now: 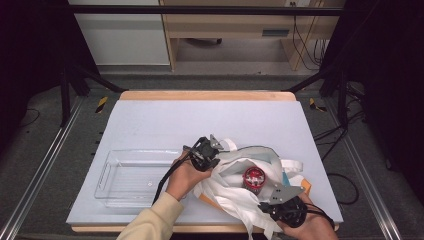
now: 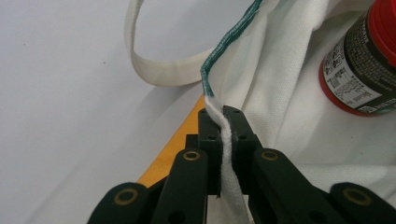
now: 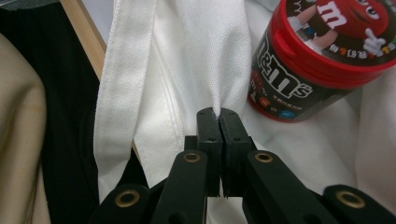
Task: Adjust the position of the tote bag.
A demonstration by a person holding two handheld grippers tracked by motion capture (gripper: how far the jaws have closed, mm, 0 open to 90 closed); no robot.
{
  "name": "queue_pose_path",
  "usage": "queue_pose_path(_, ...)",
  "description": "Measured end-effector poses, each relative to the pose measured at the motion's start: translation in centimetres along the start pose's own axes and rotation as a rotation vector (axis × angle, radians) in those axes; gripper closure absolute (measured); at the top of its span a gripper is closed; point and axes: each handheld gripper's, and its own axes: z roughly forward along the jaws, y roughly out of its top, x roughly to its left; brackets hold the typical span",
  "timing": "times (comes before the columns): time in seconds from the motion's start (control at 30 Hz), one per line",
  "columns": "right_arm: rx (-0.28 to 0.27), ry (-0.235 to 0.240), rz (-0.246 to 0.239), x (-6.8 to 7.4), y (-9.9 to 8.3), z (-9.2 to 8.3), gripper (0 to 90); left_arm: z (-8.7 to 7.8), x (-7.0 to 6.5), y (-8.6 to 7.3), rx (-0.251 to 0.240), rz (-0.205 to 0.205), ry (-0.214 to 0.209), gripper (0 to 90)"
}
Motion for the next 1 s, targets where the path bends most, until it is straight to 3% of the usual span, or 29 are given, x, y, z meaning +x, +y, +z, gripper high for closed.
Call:
queue_pose_path(0.27, 0.014, 0.004, -0.005, 0.11, -0.16, 0.33, 88.9, 0.40, 0.29, -0.17, -0.003, -0.018, 0.008, 87.0)
queue_pose_path(0.37, 0.016, 0.011, -0.008, 0.17, -0.23, 0.44, 88.9, 0.42, 0.32, -0.16, 0.000, -0.015, 0.017, 87.0)
queue_pose_path(0.43, 0.021, 0.012, -0.014, 0.22, -0.28, 0.47, 89.0, 0.44, 0.13, -0.06, 0.018, 0.011, 0.035, 87.0)
queue_pose_path(0.8, 0.025, 0.028, -0.015, 0.42, -0.54, 0.65, 88.8, 0.67, 0.24, 0.17, 0.036, -0.001, 0.056, 87.0)
queue_pose_path(0.93, 0.010, 0.026, -0.004, 0.30, -0.61, 0.46, 87.6, 0.24, 0.00, 0.16, 0.013, 0.001, 0.046, 86.7)
queue_pose_path(1.0, -0.011, 0.030, 0.010, 0.15, -0.63, 0.21, 82.7, -0.28, -0.18, 0.12, -0.018, -0.006, 0.035, 85.9)
